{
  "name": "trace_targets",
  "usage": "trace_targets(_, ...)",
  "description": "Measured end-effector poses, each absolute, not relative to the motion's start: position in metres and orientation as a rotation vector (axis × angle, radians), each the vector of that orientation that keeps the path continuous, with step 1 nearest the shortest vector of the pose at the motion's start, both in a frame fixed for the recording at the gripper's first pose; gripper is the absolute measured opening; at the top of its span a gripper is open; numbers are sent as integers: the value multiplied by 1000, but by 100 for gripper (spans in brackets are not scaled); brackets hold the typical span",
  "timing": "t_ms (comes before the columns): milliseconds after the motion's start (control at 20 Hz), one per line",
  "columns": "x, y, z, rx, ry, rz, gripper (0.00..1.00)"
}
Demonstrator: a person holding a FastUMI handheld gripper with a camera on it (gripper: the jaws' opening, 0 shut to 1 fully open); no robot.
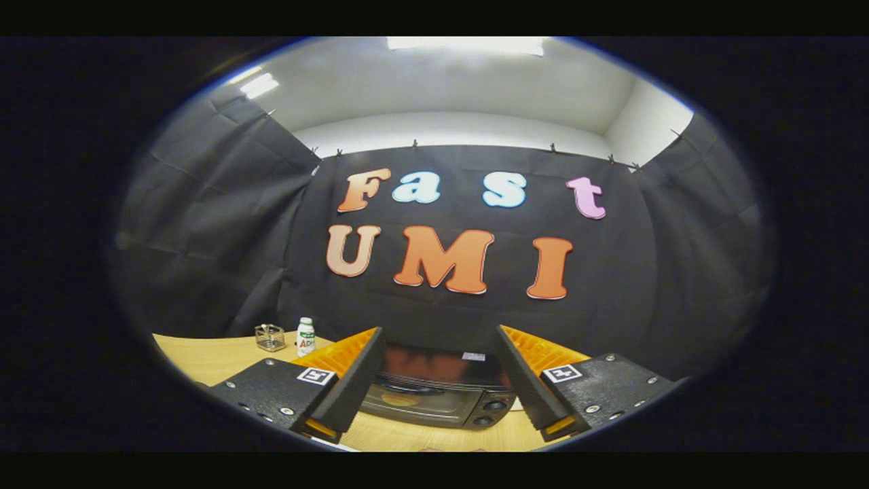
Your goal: Open the toaster oven, put the food inside, and close the toaster oven door.
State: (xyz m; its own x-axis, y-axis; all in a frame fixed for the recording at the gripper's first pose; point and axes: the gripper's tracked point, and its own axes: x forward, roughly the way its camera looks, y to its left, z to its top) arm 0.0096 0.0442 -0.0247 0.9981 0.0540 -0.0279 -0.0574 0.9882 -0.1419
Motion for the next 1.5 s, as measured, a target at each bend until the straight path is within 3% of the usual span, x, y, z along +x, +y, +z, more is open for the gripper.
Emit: trace_targets(1500, -18, 34, 41, -78, -125, 49, 98)
